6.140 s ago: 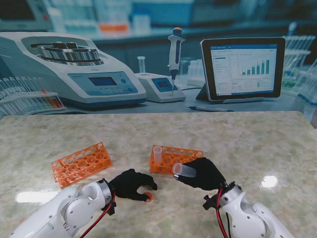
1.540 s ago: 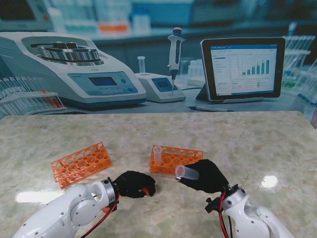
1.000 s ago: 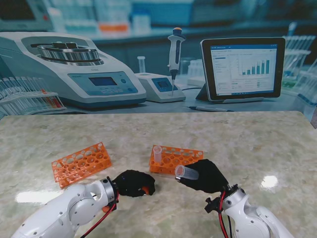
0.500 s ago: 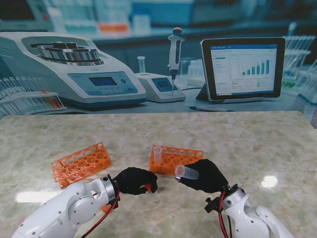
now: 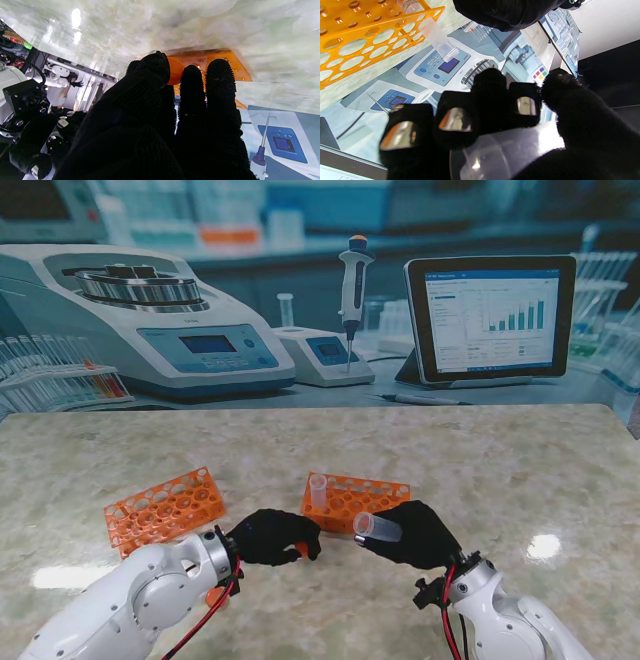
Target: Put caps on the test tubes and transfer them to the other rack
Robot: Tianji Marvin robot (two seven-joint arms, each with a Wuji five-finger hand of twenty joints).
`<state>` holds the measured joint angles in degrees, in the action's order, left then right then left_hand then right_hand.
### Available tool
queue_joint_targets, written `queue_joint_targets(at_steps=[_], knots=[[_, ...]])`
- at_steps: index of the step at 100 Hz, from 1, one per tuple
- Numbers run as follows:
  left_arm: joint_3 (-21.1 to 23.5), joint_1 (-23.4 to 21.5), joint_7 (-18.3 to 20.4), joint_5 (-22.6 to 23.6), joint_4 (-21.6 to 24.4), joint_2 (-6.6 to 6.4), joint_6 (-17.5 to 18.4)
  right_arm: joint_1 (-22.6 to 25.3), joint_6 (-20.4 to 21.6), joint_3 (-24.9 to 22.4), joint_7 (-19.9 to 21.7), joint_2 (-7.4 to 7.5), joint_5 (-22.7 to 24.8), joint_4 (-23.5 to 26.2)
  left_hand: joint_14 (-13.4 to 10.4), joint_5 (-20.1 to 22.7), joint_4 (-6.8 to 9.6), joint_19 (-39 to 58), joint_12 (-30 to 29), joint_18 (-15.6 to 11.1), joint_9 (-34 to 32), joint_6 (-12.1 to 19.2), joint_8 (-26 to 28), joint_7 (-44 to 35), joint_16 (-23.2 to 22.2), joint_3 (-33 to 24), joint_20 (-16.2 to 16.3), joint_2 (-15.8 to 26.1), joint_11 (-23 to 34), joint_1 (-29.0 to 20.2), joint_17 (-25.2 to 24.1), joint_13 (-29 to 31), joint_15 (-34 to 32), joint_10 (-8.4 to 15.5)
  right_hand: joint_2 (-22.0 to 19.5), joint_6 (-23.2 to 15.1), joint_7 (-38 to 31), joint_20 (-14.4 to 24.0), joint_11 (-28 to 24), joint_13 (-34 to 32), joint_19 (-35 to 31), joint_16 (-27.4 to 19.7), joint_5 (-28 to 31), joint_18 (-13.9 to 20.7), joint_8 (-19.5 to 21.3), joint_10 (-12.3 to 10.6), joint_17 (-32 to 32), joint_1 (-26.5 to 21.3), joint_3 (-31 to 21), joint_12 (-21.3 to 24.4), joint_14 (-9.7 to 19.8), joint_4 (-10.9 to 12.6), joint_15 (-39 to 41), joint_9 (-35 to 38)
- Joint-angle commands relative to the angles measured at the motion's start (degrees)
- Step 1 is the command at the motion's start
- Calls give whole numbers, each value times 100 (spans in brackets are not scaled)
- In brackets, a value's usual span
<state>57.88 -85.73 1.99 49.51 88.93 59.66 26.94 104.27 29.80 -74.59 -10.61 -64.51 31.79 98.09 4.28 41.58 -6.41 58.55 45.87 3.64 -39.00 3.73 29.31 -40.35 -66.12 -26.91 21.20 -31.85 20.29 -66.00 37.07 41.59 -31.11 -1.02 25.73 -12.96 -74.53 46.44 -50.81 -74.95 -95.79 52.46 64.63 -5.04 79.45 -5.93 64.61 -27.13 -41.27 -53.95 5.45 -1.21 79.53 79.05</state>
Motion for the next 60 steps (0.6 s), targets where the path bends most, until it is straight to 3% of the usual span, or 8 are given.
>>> queue_joint_targets(at_steps=[1,48,60], knots=[[30,-26,19,-69,94,24,21,29,-8,21,24,-19,-28,16,-239,161,309,-102,-93,-95,-1,-259,-36,-167,-125,-389,-190,-51,85,-600,65,98,47,-122,-312,99,-61,28,-35,-79,-273,239,379,1,81,-38,102,-138,-92,-14,421,39,729,129],[183,-115,-51,-436,200,92,69,11,-2,24,55,-15,-53,0,-214,152,289,-146,-120,-72,45,-300,-50,-126,-171,-349,-194,27,51,-660,23,50,109,-142,-303,99,-60,28,-36,-79,-273,239,379,1,83,-28,102,-135,-94,-13,421,39,730,134],[227,-152,-78,-575,221,115,100,7,0,28,61,-13,-54,-3,-196,158,239,-226,-138,84,83,-350,-55,-96,-225,-230,-100,116,32,-766,-24,22,161,-167,-306,99,-60,28,-34,-79,-273,239,379,1,84,-33,102,-138,-95,-14,421,39,730,130]])
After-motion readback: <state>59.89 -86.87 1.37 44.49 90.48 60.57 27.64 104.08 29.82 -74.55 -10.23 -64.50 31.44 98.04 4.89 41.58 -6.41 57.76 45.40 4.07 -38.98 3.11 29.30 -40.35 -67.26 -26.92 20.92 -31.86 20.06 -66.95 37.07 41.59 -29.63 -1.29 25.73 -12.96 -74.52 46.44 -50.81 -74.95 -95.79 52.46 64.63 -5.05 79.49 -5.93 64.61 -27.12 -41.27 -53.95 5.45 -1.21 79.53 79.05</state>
